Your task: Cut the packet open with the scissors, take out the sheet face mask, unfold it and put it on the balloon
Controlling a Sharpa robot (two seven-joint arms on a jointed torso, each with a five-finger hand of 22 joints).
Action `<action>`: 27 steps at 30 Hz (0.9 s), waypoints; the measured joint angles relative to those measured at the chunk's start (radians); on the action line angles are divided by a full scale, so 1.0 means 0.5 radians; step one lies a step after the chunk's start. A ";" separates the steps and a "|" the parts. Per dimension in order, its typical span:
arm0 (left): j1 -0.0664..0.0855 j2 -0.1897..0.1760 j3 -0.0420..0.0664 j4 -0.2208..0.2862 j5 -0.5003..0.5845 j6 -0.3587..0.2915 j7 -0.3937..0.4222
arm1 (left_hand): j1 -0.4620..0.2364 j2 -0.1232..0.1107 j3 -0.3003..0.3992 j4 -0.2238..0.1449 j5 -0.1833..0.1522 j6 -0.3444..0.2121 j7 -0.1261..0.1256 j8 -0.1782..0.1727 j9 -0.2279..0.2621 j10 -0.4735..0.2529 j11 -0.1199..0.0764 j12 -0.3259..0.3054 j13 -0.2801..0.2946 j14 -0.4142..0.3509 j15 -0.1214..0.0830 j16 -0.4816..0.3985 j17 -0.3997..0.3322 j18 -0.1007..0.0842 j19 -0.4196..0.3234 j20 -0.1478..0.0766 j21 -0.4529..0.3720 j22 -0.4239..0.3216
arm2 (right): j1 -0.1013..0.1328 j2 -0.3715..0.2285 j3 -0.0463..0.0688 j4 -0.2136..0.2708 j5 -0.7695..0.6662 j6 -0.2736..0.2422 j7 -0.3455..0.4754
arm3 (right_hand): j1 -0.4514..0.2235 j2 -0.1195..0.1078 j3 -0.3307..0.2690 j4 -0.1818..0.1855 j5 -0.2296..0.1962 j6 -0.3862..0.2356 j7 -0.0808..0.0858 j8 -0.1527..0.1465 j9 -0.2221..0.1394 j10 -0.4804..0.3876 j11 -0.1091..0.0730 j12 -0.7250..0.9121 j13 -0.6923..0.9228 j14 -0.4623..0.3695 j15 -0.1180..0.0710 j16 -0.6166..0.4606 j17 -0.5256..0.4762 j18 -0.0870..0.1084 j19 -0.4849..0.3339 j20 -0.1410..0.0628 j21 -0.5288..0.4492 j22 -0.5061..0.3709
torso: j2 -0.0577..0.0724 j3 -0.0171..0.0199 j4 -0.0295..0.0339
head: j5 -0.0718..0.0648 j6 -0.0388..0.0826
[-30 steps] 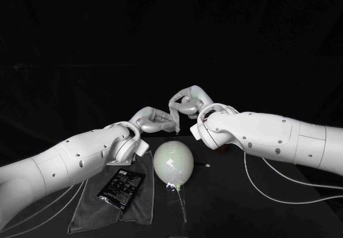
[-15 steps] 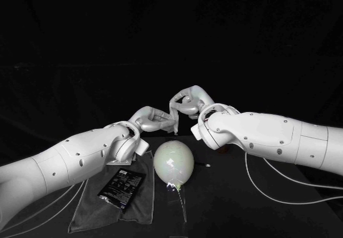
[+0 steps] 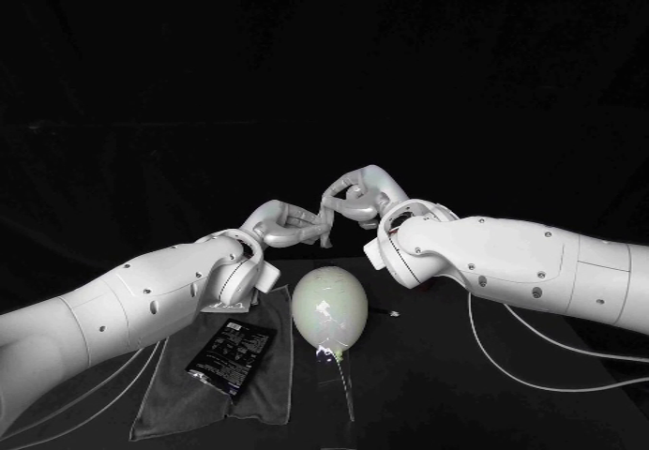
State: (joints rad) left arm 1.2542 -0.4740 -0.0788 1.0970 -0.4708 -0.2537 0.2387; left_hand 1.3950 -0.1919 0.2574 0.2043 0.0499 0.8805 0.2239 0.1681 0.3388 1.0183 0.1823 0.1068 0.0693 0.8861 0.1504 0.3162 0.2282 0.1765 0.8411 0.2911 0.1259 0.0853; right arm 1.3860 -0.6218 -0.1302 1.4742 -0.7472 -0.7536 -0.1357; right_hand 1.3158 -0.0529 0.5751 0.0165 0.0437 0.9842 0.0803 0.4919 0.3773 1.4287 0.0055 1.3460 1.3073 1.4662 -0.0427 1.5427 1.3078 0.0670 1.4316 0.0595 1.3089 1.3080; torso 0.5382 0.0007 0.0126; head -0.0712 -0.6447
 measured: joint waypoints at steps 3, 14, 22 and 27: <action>0.000 0.004 0.000 0.004 -0.004 0.000 -0.004 | 0.021 0.004 -0.019 0.002 0.000 0.015 -0.020 0.009 0.000 -0.004 -0.004 0.009 0.002 0.000 0.000 -0.005 0.001 0.000 -0.007 -0.007 -0.015 -0.007 | -0.001 0.005 0.000 0.001 -0.002 0.000 0.000 | 0.000 0.000 0.000 0.000 0.000 0.000 0.000 0.000 0.000 0.000 0.000 -0.002 0.000 0.000 0.000 0.006 0.001 0.000 0.000 0.000 0.000 0.000 | 0.000 0.0000 0.000 | 0.001 0.002; 0.000 0.016 0.000 0.016 -0.048 0.015 -0.021 | 0.103 0.066 -0.054 0.005 0.000 0.051 -0.098 0.052 0.000 -0.017 0.003 0.044 0.002 0.000 0.000 -0.016 0.013 -0.013 -0.028 0.000 -0.039 -0.023 | -0.002 0.021 0.000 0.004 -0.005 0.000 -0.001 | -0.003 -0.003 0.000 0.000 -0.004 -0.002 0.001 0.000 0.000 0.000 0.000 -0.003 0.002 0.000 0.000 0.006 0.001 0.000 0.000 0.000 0.000 -0.001 | 0.001 -0.0004 0.001 | 0.003 -0.002; 0.000 0.016 -0.001 0.017 -0.056 0.011 -0.016 | 0.251 0.235 0.068 -0.009 0.000 0.204 -0.121 0.146 0.019 0.136 -0.093 0.129 0.016 0.109 -0.072 0.034 0.049 -0.015 -0.001 -0.004 -0.039 -0.025 | -0.003 0.015 0.000 0.004 -0.006 0.000 -0.001 | -0.003 -0.003 0.000 0.000 0.005 -0.008 0.000 0.000 0.000 0.000 0.000 -0.003 0.002 0.000 0.000 0.004 -0.001 0.000 0.000 0.000 0.000 0.000 | 0.001 -0.0006 0.001 | 0.005 -0.004; 0.000 0.007 -0.001 0.017 -0.044 0.012 0.006 | 0.307 0.291 0.126 -0.042 0.000 0.286 -0.155 0.204 0.042 0.234 -0.133 0.166 0.025 0.151 -0.100 0.047 0.066 -0.015 0.041 -0.011 -0.030 -0.020 | -0.003 0.001 0.000 -0.007 -0.008 0.000 -0.003 | -0.003 -0.003 0.001 -0.001 0.005 -0.010 0.002 0.000 0.000 0.000 0.000 -0.003 0.001 0.000 0.000 0.001 -0.001 0.000 0.000 0.000 0.000 0.000 | 0.001 -0.0006 0.001 | 0.002 -0.004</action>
State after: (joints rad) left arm 1.2540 -0.4707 -0.0791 1.1055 -0.4928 -0.2478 0.2417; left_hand 1.5486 -0.0462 0.3206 0.1833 0.0498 1.0236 0.1463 0.2699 0.3596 1.1355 0.1161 0.1897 0.0821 0.9615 0.1004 0.3395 0.2610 0.1691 0.8618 0.2858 0.1107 0.0754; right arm 1.3847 -0.6211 -0.1302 1.4706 -0.7510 -0.7534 -0.1370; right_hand 1.3143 -0.0544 0.5755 0.0160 0.0464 0.9794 0.0811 0.4919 0.3773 1.4287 0.0055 1.3447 1.3080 1.4662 -0.0427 1.5433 1.3073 0.0670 1.4316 0.0595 1.3089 1.3081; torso 0.5386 0.0004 0.0128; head -0.0700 -0.6465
